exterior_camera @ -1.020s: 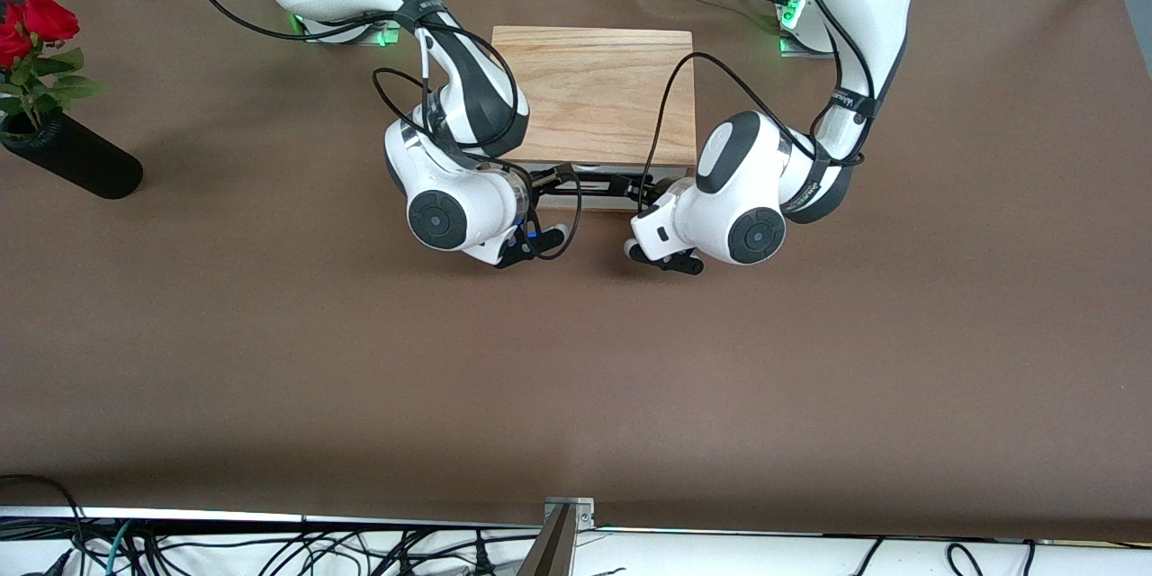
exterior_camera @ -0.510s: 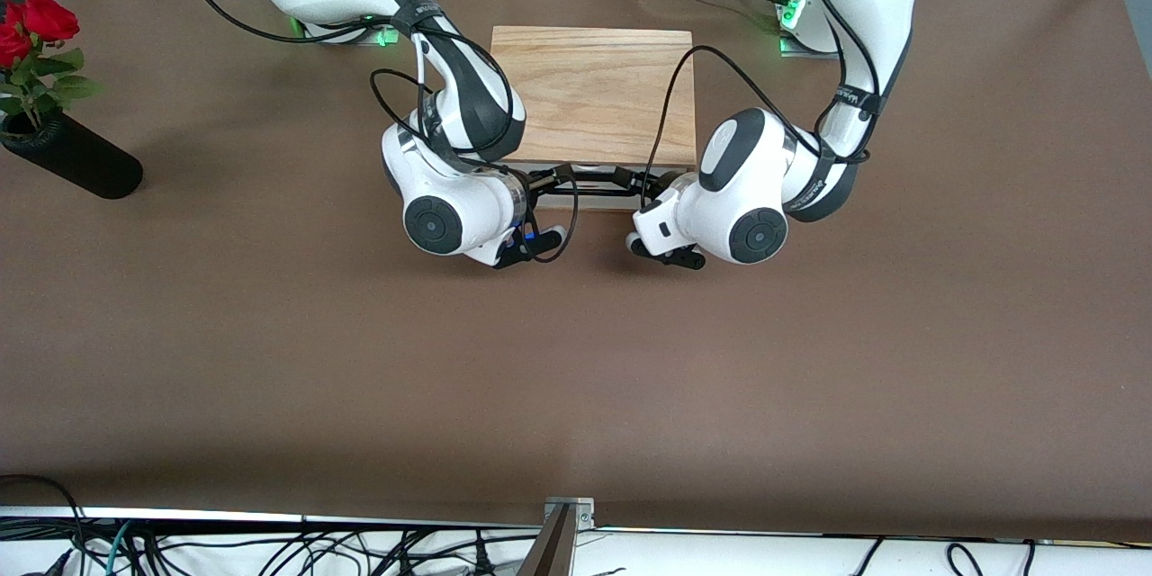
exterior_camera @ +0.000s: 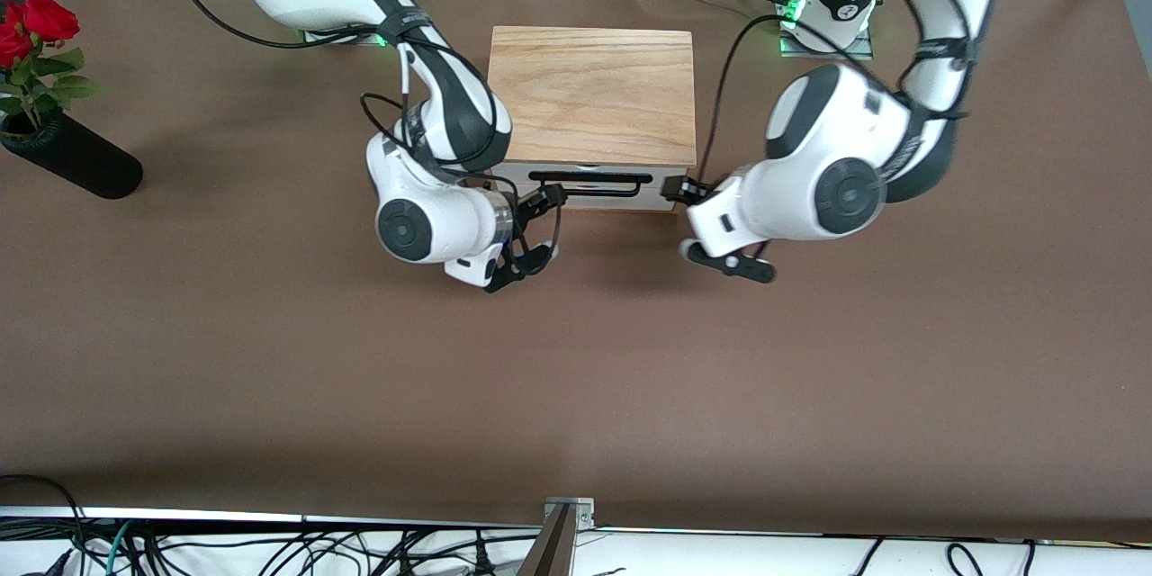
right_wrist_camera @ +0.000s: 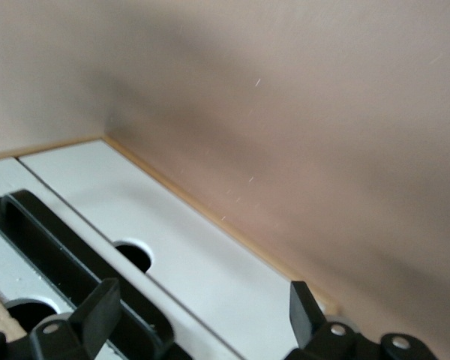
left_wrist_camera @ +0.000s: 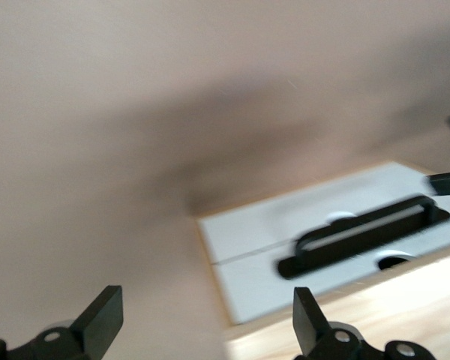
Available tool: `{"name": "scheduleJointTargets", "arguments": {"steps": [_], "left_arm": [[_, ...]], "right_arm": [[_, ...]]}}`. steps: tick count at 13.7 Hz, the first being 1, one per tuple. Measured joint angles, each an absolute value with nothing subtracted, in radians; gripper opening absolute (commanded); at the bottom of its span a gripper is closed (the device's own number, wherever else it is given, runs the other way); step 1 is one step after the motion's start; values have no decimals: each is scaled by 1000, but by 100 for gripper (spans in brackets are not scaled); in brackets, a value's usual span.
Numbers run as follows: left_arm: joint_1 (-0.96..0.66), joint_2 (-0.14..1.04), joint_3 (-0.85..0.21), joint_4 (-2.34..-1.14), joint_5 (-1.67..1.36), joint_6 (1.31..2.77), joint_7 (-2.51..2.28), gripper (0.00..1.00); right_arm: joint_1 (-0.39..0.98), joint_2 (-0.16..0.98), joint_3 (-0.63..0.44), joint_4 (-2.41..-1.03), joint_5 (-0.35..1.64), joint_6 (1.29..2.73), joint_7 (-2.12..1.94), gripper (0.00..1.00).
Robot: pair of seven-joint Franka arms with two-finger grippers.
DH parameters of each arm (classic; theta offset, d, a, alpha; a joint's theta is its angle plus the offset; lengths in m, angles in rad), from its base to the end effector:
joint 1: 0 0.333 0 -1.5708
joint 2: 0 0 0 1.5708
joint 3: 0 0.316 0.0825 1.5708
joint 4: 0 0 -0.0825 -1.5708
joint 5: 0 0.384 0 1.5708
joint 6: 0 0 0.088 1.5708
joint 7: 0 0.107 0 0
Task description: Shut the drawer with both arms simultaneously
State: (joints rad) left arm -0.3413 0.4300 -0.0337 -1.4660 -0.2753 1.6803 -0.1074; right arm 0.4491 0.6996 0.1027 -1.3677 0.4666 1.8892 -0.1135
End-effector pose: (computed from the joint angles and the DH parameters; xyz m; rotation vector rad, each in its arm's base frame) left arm 0.6068 -0.2636 0.4219 2.8748 -0.2971 -0.4026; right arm 0.5999 0.3908 0.3015 -2.5999 -0.6057 0.3776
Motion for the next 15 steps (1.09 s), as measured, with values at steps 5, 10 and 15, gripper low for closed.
{"name": "scheduleJointTargets", "arguments": {"steps": [5,10,15], "left_arm": [[-183,292,-30,-1431,-5,1571,-91,100],[-96,132,15,-1441,72,1530,-92,100],[-91,10,-16,-1645,37,1653,-95,100]], "right_arm": [[422,658,-3,-1271,300,1890,-135,100],[422,583,-199,-1242,244,1854,-139,100],[405,516,-388,-1223,224,1738,-140,100]]}}
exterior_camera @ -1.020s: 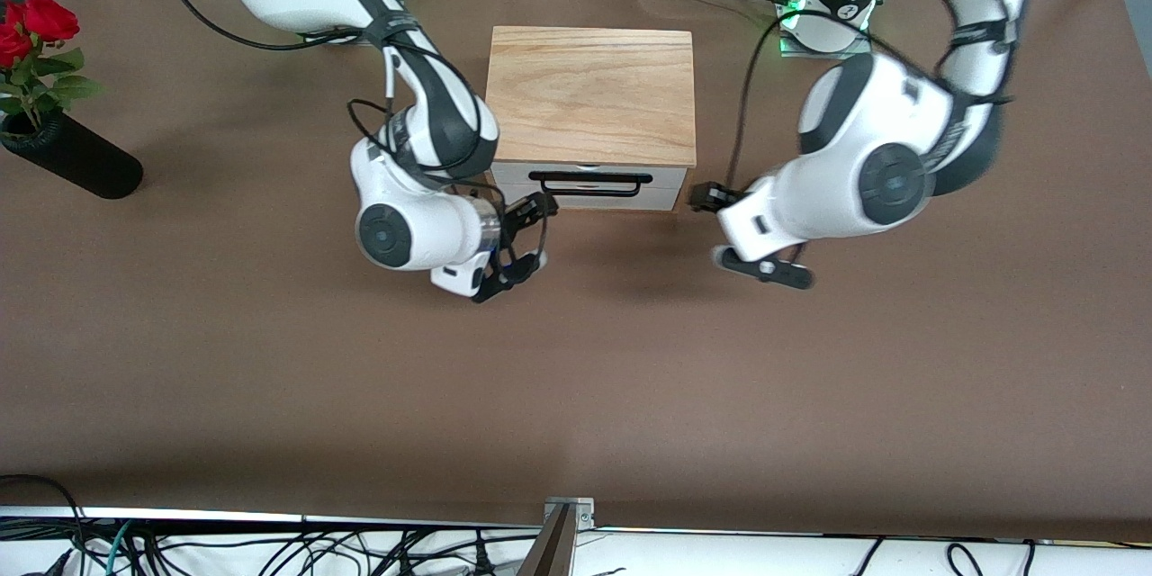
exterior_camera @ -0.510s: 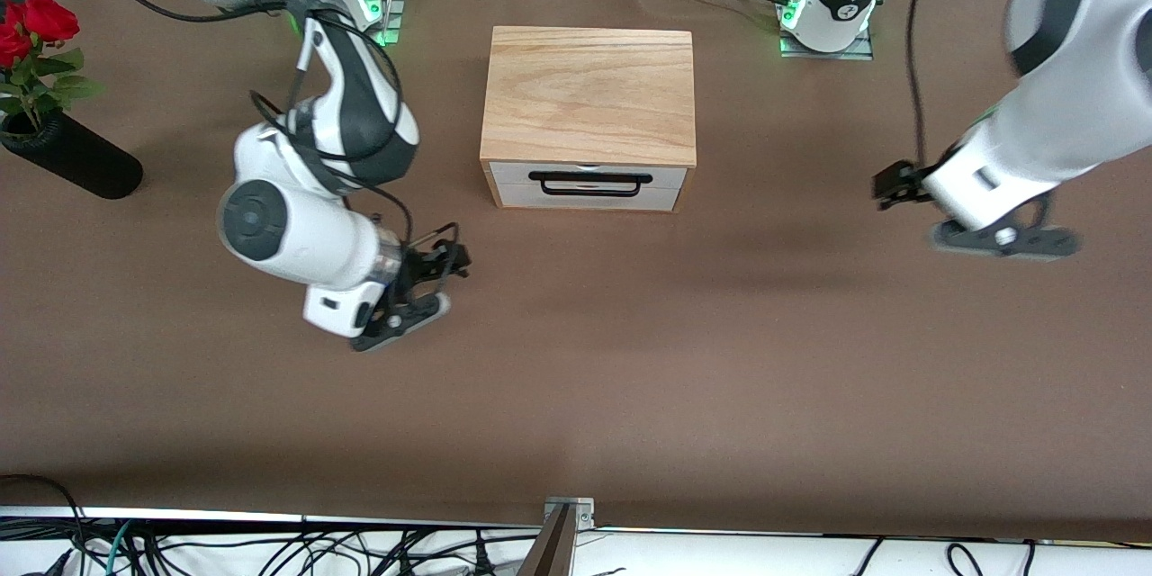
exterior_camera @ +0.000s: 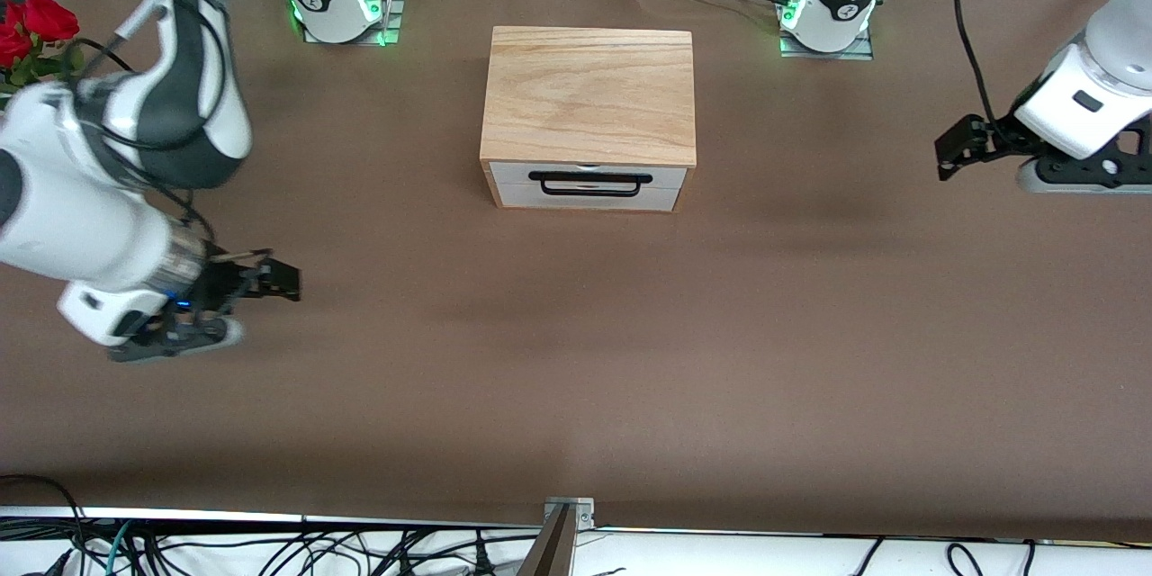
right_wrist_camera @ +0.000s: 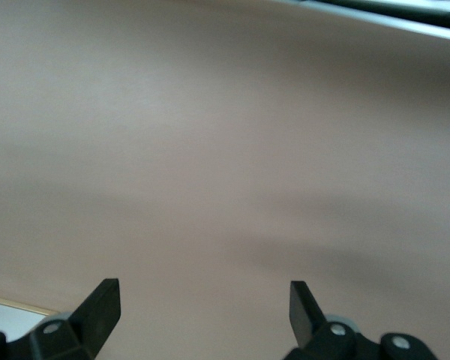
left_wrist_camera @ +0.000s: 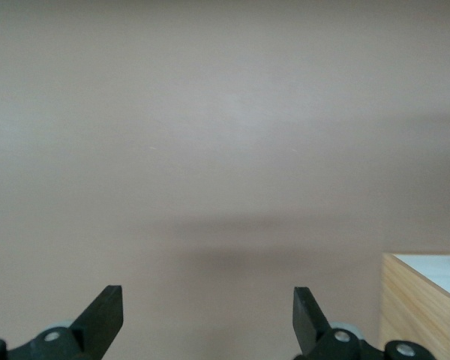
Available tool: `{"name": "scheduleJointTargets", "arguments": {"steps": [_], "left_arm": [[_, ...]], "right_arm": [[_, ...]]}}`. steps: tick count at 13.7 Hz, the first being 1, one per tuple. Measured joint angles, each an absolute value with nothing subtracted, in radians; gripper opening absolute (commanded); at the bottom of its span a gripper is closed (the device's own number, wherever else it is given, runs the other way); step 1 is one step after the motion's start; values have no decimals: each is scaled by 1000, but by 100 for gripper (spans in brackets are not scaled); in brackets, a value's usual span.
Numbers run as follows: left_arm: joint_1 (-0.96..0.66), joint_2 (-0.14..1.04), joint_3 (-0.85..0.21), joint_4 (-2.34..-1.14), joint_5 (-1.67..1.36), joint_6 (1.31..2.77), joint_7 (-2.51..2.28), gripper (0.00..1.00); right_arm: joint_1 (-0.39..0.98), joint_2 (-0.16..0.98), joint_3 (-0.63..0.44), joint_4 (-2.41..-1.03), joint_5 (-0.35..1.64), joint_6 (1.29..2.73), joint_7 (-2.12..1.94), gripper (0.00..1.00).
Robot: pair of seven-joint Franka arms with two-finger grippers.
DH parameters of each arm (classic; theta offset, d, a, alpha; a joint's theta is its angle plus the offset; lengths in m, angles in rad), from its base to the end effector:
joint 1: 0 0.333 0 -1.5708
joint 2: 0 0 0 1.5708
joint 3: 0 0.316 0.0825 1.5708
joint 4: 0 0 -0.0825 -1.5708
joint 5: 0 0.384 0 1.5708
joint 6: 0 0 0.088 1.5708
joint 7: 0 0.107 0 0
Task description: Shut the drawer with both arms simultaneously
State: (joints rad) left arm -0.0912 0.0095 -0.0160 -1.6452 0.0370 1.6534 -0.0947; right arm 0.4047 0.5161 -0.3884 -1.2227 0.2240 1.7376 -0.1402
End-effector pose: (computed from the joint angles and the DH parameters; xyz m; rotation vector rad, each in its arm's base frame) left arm 0.5601 -0.0565 0.5912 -3.1048 0.0242 -0.0037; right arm 0.6986 0.0955 0.4956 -3.0974 -0.2676 -0.0551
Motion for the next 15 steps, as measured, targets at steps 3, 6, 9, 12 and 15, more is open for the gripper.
{"name": "scheduleJointTargets", "arguments": {"steps": [3,6,9,12,15], "left_arm": [[-88,5,-17,-1655,23,1659,-95,100],[-86,6,-17,-1655,23,1659,-95,100],[-82,6,-17,-1656,23,1649,-94,100],[-81,8,-17,-1656,23,1645,-94,100],[-80,8,-17,-1655,23,1645,-94,100]], "right_arm": [[351,429,-353,-1228,105,1706,-140,100],[214,345,-186,-1273,10,1700,-140,100],[131,234,-107,-1383,-5,1700,-140,100],[105,150,-57,-1474,-9,1700,-140,100],[91,138,-30,-1496,-11,1696,-139,100]]}}
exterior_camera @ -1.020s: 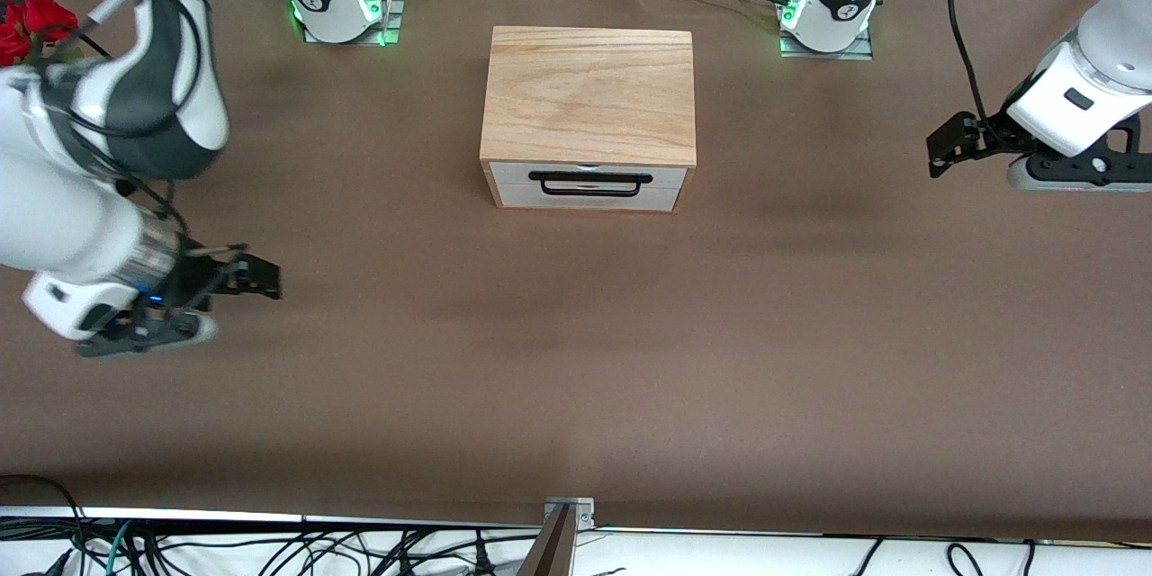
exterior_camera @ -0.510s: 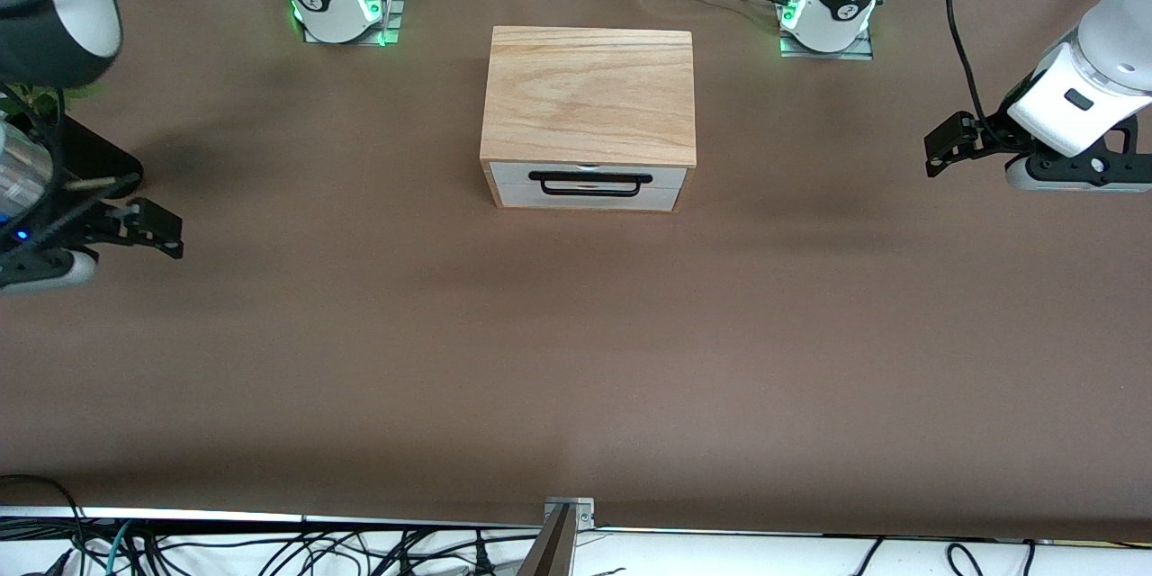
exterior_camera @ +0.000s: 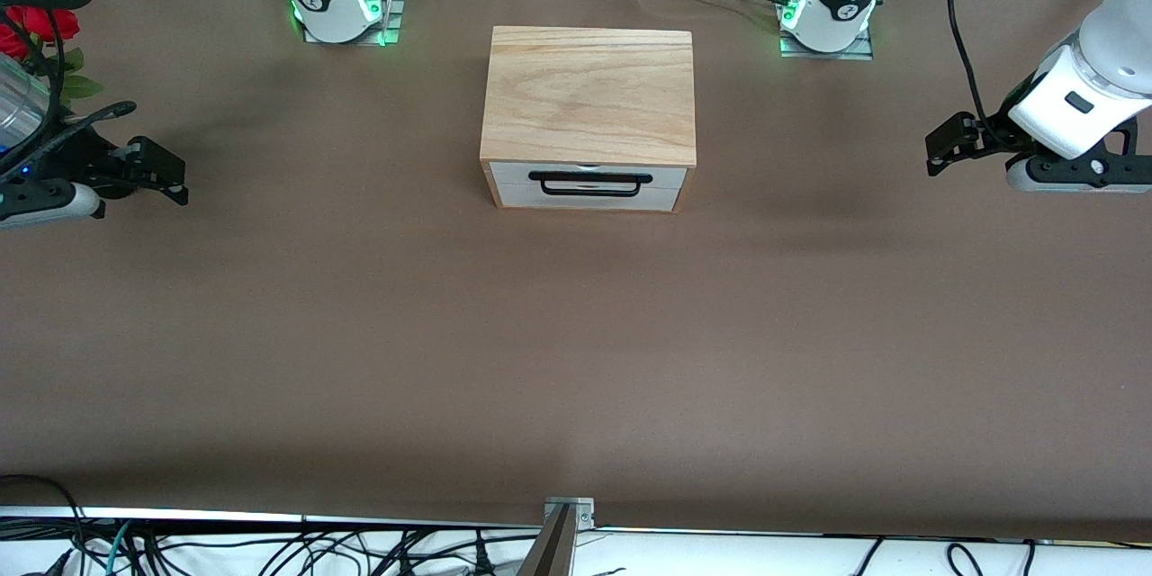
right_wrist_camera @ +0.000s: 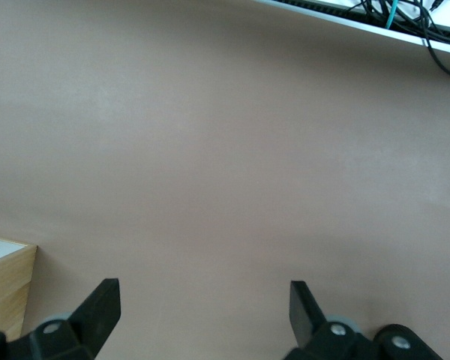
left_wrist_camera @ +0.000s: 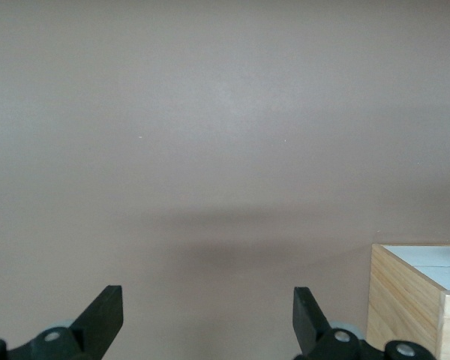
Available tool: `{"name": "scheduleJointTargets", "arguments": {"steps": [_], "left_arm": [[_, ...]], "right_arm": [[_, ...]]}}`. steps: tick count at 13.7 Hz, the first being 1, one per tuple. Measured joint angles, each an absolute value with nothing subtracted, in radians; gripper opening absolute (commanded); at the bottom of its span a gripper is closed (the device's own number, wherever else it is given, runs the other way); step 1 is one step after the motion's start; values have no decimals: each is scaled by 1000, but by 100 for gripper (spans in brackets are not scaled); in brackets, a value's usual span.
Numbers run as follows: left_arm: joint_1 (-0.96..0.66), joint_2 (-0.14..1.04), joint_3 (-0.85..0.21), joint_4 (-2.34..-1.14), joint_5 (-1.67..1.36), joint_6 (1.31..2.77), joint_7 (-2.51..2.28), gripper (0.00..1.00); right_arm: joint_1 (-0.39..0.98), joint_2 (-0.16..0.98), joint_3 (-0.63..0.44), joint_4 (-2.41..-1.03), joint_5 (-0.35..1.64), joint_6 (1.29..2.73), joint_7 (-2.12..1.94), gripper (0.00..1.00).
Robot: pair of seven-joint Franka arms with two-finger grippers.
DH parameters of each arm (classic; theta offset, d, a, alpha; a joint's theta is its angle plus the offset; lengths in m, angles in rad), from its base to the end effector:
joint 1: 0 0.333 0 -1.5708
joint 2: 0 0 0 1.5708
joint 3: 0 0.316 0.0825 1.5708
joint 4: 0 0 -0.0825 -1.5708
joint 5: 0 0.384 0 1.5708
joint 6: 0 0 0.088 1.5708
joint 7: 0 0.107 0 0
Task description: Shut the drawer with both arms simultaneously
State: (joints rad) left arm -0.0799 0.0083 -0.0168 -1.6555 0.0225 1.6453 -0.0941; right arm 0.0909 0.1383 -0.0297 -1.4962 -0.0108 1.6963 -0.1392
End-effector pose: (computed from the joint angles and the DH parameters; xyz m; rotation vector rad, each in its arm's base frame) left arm 0.5587 -0.0519 0.5862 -3.1175 0.0070 0.0254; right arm 0.6070 0.0374 0.5912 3.1070 0.3146 0.0956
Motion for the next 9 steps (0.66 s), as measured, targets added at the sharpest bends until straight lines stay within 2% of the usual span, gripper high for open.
{"name": "scheduleJointTargets", "arguments": {"steps": [9], "left_arm": [[-80,10,-17,-1655,23,1645,-94,100]], "right_arm": [[81,169,-15,-1499,-14,1690,-137,100]]}}
